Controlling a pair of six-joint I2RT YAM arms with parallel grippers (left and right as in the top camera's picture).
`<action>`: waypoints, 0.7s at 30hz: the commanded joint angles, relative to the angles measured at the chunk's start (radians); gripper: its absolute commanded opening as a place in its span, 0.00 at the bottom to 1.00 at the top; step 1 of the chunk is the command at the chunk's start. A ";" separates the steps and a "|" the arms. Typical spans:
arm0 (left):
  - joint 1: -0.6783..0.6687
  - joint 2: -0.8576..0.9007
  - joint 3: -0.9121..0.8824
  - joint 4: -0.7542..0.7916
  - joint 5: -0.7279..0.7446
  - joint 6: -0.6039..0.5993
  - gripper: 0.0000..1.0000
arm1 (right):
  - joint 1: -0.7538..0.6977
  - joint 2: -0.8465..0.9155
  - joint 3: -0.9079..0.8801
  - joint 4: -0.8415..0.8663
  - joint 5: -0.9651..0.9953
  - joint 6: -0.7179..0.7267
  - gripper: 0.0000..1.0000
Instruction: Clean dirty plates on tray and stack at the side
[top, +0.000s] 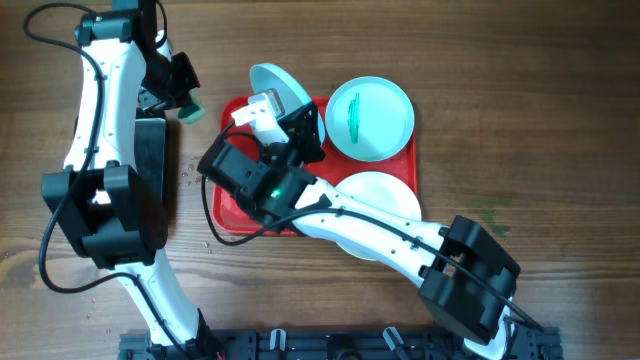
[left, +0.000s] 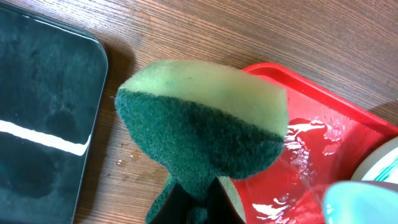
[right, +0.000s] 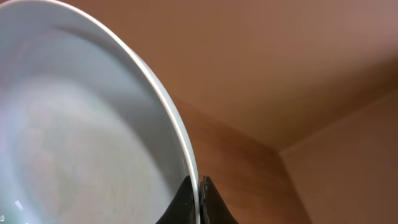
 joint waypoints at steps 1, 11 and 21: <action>0.002 -0.017 0.023 0.003 0.012 -0.013 0.04 | 0.012 -0.027 0.020 0.017 0.066 -0.042 0.04; 0.001 -0.017 0.023 -0.009 0.039 -0.016 0.04 | -0.268 -0.022 -0.038 -0.184 -1.226 0.353 0.04; 0.001 -0.017 0.023 -0.009 0.046 -0.016 0.04 | -0.380 0.059 -0.108 -0.084 -1.453 0.333 0.23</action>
